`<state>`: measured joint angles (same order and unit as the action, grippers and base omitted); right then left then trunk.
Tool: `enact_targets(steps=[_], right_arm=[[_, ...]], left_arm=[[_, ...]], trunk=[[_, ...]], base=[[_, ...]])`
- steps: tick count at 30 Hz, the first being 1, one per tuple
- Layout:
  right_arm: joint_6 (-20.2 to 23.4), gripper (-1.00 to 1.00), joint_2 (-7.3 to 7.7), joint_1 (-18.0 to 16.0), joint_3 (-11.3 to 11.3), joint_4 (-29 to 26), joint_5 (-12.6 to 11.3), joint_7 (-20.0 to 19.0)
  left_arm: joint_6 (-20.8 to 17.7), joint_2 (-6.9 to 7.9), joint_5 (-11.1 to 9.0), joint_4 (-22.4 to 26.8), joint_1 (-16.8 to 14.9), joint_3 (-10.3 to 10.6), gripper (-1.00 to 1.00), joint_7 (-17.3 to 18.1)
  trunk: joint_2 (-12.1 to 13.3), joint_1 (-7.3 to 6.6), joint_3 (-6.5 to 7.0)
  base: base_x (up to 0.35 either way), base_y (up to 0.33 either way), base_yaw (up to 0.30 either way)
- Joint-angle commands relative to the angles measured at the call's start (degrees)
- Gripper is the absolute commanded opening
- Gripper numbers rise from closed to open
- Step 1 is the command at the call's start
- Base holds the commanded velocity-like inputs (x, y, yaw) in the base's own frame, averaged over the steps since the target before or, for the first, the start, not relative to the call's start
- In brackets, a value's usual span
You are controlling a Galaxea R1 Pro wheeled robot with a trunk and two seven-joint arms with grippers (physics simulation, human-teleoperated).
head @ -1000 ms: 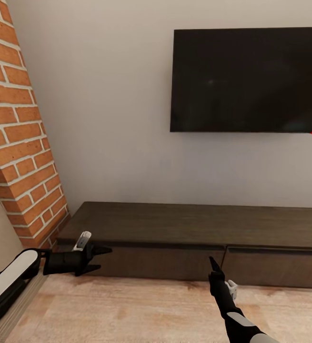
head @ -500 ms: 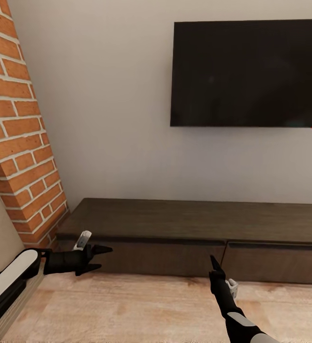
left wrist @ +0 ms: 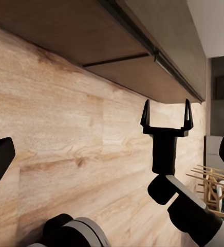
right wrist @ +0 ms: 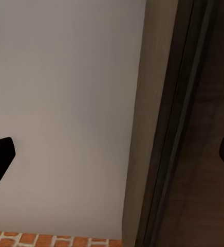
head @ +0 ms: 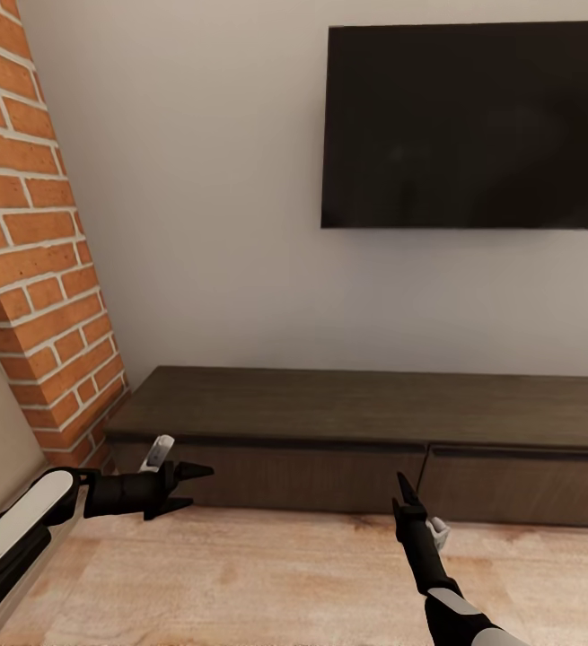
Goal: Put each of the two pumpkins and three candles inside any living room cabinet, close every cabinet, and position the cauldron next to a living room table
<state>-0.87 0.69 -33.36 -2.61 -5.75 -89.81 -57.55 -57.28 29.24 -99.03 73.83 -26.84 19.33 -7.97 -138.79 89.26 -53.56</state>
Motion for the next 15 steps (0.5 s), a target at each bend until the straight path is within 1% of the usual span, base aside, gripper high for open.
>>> enact_targets(steps=[1,7,15], right_arm=[[-0.06,1.0,0.01,-0.04,-0.29,0.04,-0.28,-0.35],[-0.01,1.0,0.01,-0.04,-0.27,0.04,-0.28,-0.48],[-0.01,1.0,0.01,-0.04,-0.25,0.05,-0.28,-0.25]], left_arm=[[-0.02,0.06,-0.64,0.32,-0.05,0.09,1.0,-0.56],[-0.02,0.09,-0.64,1.48,-0.05,0.17,1.0,-0.56],[-0.02,0.04,-0.64,1.57,-0.05,0.18,1.0,-0.56]], trunk=[[-0.44,0.21,-0.24],[-0.44,0.21,-0.24],[-3.65,1.97,-1.68]], base=[[0.0,0.0,0.0],[0.0,0.0,0.0],[0.0,0.0,0.0]])
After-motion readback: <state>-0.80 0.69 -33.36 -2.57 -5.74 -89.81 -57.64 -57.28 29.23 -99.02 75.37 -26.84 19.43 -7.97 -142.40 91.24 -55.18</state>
